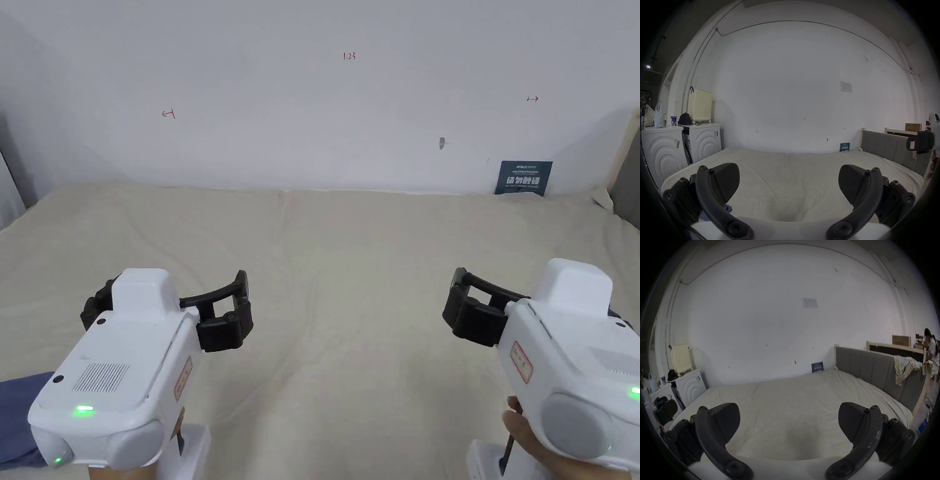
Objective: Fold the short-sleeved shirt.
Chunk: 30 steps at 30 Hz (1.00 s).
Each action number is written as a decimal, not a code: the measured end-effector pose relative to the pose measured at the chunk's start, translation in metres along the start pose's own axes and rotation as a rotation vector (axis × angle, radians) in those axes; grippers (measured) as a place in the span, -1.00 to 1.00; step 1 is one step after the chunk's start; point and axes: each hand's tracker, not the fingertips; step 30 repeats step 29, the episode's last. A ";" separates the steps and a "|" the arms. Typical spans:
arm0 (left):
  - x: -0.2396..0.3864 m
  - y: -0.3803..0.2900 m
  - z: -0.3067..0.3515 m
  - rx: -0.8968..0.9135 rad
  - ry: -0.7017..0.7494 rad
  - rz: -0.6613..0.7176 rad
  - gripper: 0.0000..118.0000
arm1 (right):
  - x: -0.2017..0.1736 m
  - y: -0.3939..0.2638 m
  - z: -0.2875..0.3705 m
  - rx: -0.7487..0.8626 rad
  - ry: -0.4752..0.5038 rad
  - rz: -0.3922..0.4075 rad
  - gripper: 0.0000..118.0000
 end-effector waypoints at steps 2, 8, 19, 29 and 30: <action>0.000 0.000 0.000 0.003 0.000 0.001 1.00 | 0.001 -0.003 0.002 0.055 0.011 0.040 1.00; 0.000 0.000 0.000 0.009 0.015 0.001 1.00 | -0.003 -0.007 0.009 0.123 -0.022 0.082 1.00; -0.003 -0.002 -0.001 0.010 0.018 0.018 1.00 | -0.001 -0.007 0.010 0.142 -0.023 0.135 1.00; -0.003 -0.001 -0.001 0.016 0.018 0.016 1.00 | 0.001 -0.007 0.009 0.133 -0.018 0.127 1.00; -0.003 -0.001 -0.001 0.016 0.018 0.016 1.00 | 0.001 -0.007 0.009 0.133 -0.018 0.127 1.00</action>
